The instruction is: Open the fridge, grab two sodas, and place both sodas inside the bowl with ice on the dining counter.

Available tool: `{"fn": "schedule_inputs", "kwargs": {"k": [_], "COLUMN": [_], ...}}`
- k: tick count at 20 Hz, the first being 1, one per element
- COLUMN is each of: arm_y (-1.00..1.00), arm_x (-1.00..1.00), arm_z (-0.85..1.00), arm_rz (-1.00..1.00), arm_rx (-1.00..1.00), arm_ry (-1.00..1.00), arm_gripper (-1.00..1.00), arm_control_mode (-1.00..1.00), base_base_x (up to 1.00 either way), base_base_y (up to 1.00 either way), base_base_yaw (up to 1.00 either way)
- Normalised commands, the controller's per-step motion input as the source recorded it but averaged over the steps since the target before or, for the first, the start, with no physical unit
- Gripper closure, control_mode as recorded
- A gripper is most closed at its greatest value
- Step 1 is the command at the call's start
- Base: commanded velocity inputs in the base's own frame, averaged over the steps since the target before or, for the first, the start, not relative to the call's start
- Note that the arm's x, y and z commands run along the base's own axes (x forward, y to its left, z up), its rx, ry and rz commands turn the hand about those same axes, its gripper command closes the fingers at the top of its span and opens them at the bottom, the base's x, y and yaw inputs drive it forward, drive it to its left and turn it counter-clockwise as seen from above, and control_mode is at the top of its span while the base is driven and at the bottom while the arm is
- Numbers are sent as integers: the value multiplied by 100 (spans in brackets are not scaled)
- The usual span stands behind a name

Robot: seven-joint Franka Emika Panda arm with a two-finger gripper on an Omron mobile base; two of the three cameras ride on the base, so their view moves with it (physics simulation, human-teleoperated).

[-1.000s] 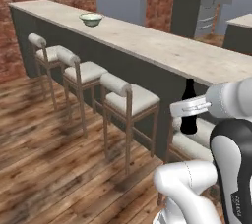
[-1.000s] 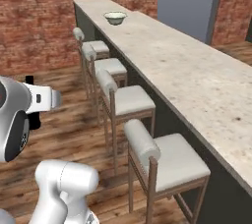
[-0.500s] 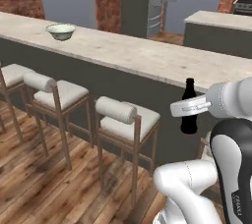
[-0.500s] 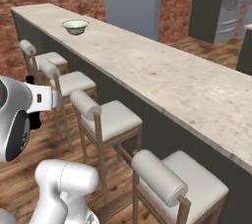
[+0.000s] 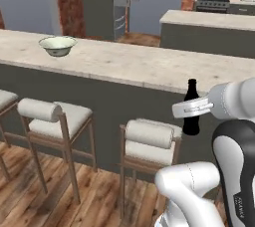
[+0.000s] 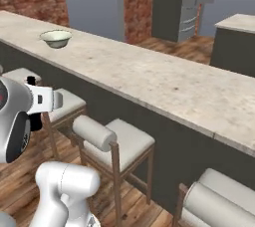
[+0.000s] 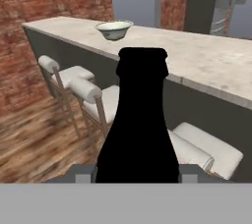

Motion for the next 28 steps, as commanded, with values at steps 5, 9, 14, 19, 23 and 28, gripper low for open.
{"fn": "schedule_inputs", "kwargs": {"k": [5, 9, 14, 19, 23, 28], "arm_y": [0, 0, 0, 0, 0, 0], "arm_x": [0, 0, 0, 0, 0, 0], "arm_z": [0, 0, 0, 0, 0, 0], "arm_rz": [0, 0, 0, 0, 0, 0], "arm_rx": [0, 0, 0, 0, 0, 0], "arm_ry": [0, 0, 0, 0, 0, 0], "arm_gripper": [100, 100, 100, 100, 100, 100], "arm_control_mode": [100, 100, 100, 100, 100, 100], "base_base_x": [61, 61, 61, 61, 64, 62], "base_base_y": [98, 97, 96, 93, 88, 87], "base_base_yaw": [-40, -40, -40, -41, -43, -43]}}
